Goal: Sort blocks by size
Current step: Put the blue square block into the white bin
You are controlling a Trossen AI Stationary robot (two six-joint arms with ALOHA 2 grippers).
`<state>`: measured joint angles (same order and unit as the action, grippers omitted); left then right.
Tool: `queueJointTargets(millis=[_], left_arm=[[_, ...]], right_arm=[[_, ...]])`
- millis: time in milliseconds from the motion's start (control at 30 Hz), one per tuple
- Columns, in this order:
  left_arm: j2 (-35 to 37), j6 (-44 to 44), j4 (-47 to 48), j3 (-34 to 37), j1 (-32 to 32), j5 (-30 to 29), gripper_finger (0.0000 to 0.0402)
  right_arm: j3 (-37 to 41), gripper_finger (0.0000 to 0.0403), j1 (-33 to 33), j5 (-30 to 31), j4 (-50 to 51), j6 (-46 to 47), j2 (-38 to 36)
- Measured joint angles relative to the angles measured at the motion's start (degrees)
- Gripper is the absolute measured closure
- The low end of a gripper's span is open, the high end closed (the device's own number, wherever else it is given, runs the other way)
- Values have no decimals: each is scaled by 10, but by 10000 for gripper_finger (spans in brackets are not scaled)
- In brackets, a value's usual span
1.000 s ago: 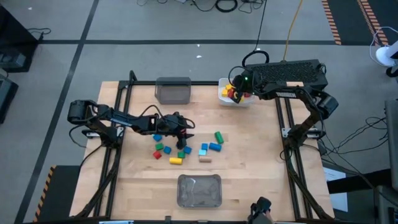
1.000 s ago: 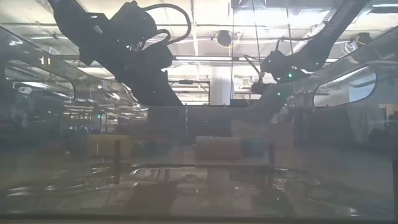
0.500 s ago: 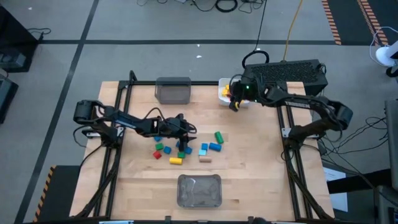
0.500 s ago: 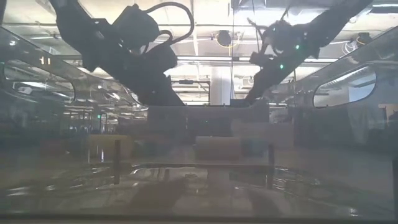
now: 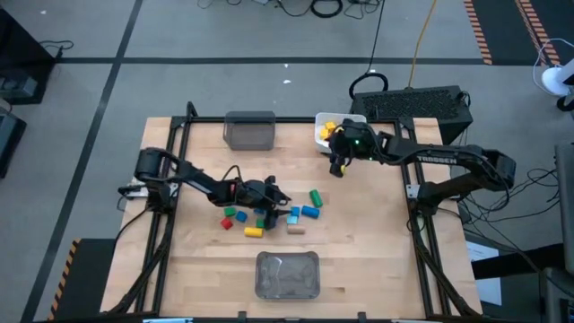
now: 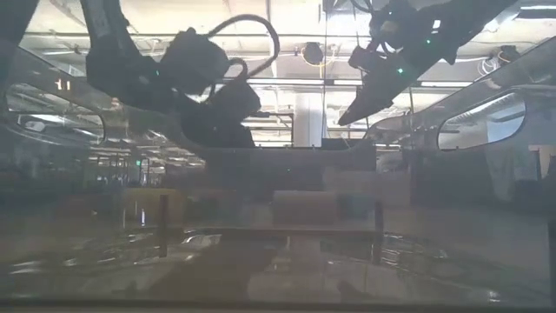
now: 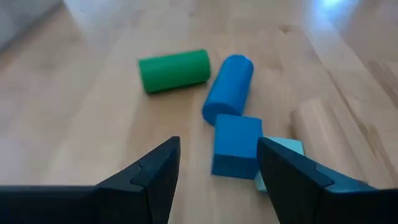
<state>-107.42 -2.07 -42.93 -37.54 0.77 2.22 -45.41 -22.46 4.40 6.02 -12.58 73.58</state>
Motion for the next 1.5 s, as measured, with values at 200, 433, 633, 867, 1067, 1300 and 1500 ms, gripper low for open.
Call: queueJointTargets(millis=[200,433,633,867,1067,1300,1500], left_arm=[[-55,4,-37,-23,1,36,187],[-76,31,-47,-42,1,49,187],[-76,44,-42,-47,1,48,187],[-76,38,-32,-48,1,34,195],[-76,24,-32,-48,-3,13,254],[-76,-7,-33,-48,-12,7,266],[-46,-37,-17,-46,-19,7,266]], right_arm=[[0,200,16,1,2,14,0],[0,200,28,6,20,17,0],[0,200,31,20,27,19,0],[0,200,39,19,24,24,0],[0,200,57,19,24,36,0],[0,200,90,19,24,49,0],[0,200,129,18,19,38,14]])
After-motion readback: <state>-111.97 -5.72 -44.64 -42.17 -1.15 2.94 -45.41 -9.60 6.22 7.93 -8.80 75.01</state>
